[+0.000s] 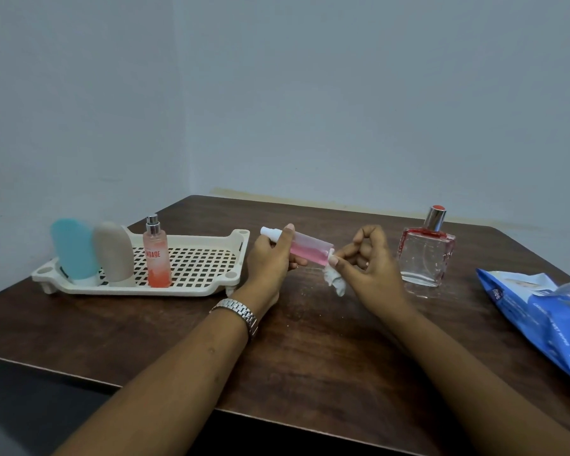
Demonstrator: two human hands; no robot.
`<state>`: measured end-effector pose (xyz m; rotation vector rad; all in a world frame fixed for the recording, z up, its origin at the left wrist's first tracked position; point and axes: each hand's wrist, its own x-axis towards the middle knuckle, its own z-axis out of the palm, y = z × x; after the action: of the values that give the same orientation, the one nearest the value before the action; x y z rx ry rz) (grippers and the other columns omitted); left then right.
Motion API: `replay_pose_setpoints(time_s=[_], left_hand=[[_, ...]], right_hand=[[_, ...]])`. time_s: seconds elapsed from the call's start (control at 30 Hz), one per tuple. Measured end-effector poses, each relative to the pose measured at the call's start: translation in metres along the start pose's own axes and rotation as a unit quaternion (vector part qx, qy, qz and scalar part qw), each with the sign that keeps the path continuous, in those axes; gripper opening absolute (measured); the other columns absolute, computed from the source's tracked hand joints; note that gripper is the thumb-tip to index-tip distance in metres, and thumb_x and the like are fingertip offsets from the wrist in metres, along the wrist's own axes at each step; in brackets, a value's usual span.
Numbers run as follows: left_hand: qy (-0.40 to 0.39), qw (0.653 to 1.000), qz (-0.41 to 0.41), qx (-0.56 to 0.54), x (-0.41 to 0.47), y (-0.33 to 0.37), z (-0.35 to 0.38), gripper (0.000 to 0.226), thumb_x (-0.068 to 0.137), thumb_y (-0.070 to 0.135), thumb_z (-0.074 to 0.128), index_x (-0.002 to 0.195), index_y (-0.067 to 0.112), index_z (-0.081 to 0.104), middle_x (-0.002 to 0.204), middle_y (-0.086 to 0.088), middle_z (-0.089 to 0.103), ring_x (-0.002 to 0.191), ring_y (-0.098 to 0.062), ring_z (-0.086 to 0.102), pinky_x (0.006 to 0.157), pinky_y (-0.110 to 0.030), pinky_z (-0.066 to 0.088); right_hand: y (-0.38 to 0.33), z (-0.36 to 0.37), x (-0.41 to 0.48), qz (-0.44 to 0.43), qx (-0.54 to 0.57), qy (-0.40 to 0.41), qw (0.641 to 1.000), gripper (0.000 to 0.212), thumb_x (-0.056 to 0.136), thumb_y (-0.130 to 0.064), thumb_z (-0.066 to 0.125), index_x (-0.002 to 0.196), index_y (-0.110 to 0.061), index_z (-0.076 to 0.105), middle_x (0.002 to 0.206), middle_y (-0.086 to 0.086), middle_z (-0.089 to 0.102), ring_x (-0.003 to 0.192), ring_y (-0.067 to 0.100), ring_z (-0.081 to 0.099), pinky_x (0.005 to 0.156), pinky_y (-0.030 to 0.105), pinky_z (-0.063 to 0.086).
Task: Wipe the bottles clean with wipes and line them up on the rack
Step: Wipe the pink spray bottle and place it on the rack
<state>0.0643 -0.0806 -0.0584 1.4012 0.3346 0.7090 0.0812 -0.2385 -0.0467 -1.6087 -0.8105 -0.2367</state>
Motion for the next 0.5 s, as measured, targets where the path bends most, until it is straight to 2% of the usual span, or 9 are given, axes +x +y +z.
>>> replay_pose_setpoints(time_s=[0.1, 0.17, 0.23, 0.33, 0.5], left_hand=[[-0.002, 1.000, 0.024, 0.015, -0.004, 0.001, 0.001, 0.027, 0.095, 0.037, 0.056, 0.099, 0.010, 0.056, 0.072, -0.005, 0.067, 0.054, -0.009, 0.065, 0.058, -0.023, 0.053], [-0.001, 0.999, 0.039, 0.025, -0.006, 0.001, 0.002, 0.027, 0.094, 0.037, 0.057, 0.097, 0.010, 0.056, 0.071, -0.006, 0.068, 0.056, -0.011, 0.067, 0.060, -0.026, 0.055], [0.005, 0.998, 0.046, 0.031, -0.006, 0.001, 0.001, 0.029, 0.093, 0.037, 0.059, 0.098, 0.008, 0.056, 0.070, -0.007, 0.069, 0.057, -0.013, 0.067, 0.063, -0.030, 0.057], [0.019, 0.998, 0.041, 0.035, -0.005, 0.000, 0.001, 0.033, 0.093, 0.037, 0.059, 0.102, 0.006, 0.057, 0.073, -0.009, 0.069, 0.056, -0.013, 0.067, 0.065, -0.033, 0.057], [0.035, 0.999, 0.024, 0.018, -0.004, 0.002, 0.001, 0.034, 0.095, 0.036, 0.056, 0.104, 0.004, 0.058, 0.078, -0.010, 0.067, 0.049, -0.004, 0.062, 0.048, -0.017, 0.049]], right_hand=[[0.000, -0.001, 0.003, 0.019, 0.068, 0.045, 0.996, 0.034, 0.084, 0.001, 0.063, 0.091, -0.021, 0.039, 0.080, 0.010, 0.063, 0.071, 0.010, 0.064, 0.064, 0.019, 0.053], [0.001, -0.002, 0.003, 0.014, 0.061, 0.069, 0.996, 0.031, 0.084, -0.001, 0.064, 0.094, -0.023, 0.044, 0.082, 0.009, 0.064, 0.074, 0.012, 0.064, 0.064, 0.019, 0.053], [0.003, -0.001, 0.002, -0.017, -0.004, 0.064, 0.998, 0.024, 0.083, -0.006, 0.067, 0.097, -0.022, 0.055, 0.085, 0.000, 0.065, 0.077, 0.005, 0.063, 0.067, 0.017, 0.053], [0.005, -0.001, 0.001, -0.071, -0.104, 0.035, 0.991, 0.016, 0.081, -0.008, 0.069, 0.091, -0.022, 0.068, 0.088, -0.009, 0.065, 0.081, 0.000, 0.060, 0.070, 0.012, 0.050], [0.012, 0.000, 0.001, -0.142, -0.248, -0.051, 0.957, 0.012, 0.079, -0.009, 0.073, 0.086, -0.019, 0.074, 0.088, -0.010, 0.059, 0.079, -0.002, 0.055, 0.067, 0.007, 0.045]])
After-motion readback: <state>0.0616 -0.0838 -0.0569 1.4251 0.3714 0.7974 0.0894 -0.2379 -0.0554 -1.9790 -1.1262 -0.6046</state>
